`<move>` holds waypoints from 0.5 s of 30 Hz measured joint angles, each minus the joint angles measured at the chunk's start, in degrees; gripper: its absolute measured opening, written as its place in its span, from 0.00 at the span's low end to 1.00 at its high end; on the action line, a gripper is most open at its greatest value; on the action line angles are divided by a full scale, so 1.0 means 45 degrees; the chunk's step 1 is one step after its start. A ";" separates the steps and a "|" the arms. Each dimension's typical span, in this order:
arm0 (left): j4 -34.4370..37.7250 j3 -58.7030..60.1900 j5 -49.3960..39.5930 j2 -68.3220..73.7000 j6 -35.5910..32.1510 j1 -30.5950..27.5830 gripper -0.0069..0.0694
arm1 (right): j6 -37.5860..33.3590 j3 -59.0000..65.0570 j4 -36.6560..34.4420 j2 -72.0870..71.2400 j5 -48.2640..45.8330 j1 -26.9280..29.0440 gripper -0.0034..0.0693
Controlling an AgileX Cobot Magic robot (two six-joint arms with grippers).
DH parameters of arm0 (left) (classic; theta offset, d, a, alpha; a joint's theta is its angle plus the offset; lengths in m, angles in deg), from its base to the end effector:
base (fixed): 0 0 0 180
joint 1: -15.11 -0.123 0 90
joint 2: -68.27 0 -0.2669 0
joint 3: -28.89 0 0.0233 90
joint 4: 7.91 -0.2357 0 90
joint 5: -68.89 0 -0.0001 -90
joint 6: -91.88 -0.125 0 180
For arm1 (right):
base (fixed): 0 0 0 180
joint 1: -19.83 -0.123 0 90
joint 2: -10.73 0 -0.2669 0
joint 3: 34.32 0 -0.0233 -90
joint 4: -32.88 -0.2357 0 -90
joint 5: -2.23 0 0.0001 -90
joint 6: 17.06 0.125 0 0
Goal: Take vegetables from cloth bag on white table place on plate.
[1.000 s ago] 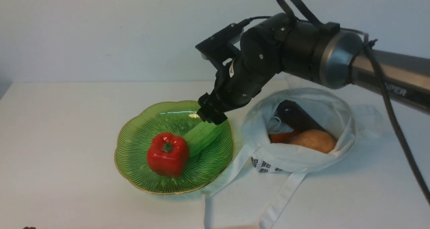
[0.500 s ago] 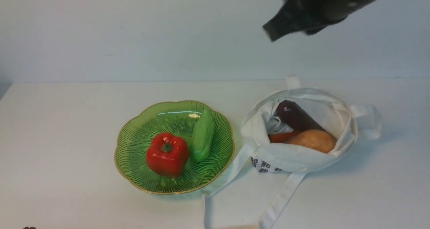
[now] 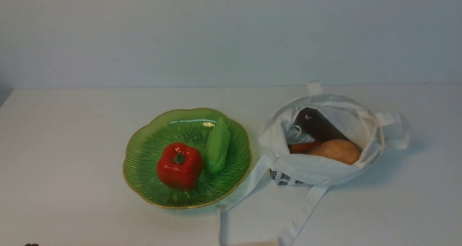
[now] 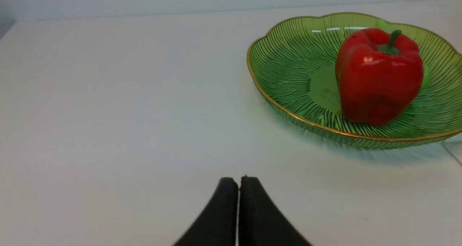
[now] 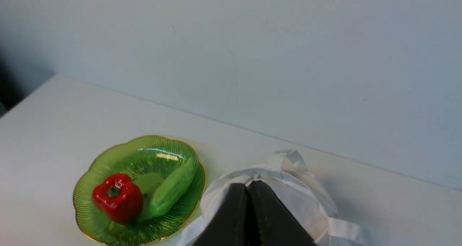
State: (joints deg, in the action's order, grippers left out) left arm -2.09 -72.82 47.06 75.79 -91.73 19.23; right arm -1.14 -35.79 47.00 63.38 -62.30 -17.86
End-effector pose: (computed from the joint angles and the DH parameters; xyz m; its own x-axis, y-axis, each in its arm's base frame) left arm 0.0873 -0.0110 0.1607 -0.3038 -0.0095 -0.9527 0.0982 0.9943 -0.0412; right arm 0.1099 0.0501 0.4494 -0.4041 -0.1035 -0.9088 -0.3755 0.9248 0.0616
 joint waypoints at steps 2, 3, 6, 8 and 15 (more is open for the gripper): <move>0.0000 0.0000 0.0000 0.0000 0.0000 0.0000 0.08 | 0.0390 0.2012 -0.0013 -0.1800 0.0990 0.0000 0.03; 0.0000 0.0000 0.0000 0.0000 0.0000 0.0000 0.08 | 0.0508 0.3017 -0.0013 -0.2657 0.1475 0.0000 0.03; 0.0000 0.0000 0.0000 0.0000 0.0000 0.0000 0.08 | 0.0730 0.4774 -0.0013 -0.4114 0.2365 0.0000 0.03; 0.0000 0.0000 0.0000 0.0000 0.0000 0.0000 0.08 | 0.0954 0.6369 -0.0102 -0.5372 0.3280 0.0000 0.03; 0.0000 0.0000 0.0000 0.0000 0.0000 0.0000 0.08 | 0.1512 0.9843 -0.0929 -0.7460 0.6212 0.0000 0.03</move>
State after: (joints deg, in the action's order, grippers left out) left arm -2.09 -72.82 47.06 75.79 -91.73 19.23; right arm 5.66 8.50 42.82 29.81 -34.35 -17.86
